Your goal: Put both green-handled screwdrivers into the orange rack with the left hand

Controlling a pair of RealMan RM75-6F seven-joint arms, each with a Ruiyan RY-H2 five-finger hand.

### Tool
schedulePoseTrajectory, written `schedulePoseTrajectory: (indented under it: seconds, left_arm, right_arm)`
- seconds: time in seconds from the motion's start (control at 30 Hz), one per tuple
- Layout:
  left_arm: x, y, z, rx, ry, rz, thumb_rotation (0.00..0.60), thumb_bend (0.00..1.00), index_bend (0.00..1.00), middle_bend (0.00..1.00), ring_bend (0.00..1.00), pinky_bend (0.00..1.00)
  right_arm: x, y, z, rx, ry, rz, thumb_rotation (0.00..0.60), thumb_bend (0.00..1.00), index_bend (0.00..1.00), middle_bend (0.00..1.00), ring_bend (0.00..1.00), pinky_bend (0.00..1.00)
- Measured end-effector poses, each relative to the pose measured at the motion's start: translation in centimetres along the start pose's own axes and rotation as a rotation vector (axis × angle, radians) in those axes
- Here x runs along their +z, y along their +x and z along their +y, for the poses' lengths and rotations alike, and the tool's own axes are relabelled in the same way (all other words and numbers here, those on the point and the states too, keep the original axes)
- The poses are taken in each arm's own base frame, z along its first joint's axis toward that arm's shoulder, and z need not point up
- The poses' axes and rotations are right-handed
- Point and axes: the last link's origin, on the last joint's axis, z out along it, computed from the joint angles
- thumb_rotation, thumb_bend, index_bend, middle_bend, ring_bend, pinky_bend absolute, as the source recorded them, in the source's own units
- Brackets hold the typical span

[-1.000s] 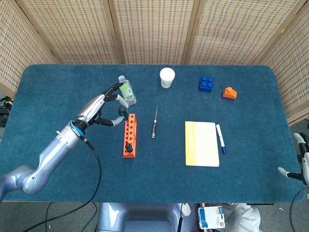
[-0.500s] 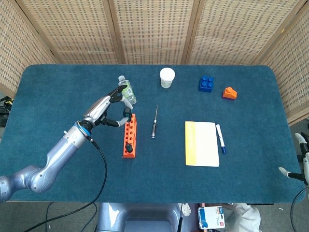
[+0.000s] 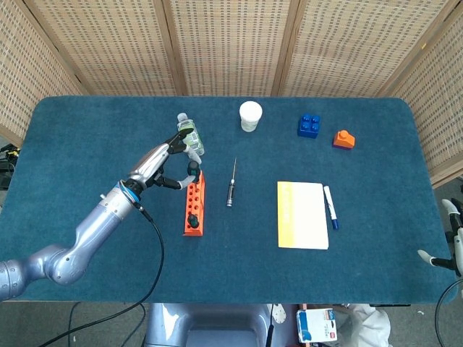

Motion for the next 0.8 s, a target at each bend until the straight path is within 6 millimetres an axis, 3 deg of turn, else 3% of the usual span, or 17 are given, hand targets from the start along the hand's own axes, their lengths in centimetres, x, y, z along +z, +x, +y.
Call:
schedulePoseTrajectory:
  seconds: [0.33,0.8]
  left_arm:
    - [0.5,-0.7,-1.5,0.014,0.030,-0.010,0.600,0.42,0.67,0.00,0.00,0.00]
    - [1.8,-3.6,-4.6,0.035,0.070,-0.063,0.600,0.42,0.67,0.00,0.00,0.00]
  right_arm:
    - [0.1,-0.1,0.0,-0.002,-0.001,-0.005,0.600,0.00,0.00,0.00,0.00,0.00]
    - [0.1,-0.1,0.1,-0.001,-0.003,-0.005,0.600,0.00,0.00,0.00,0.00,0.00]
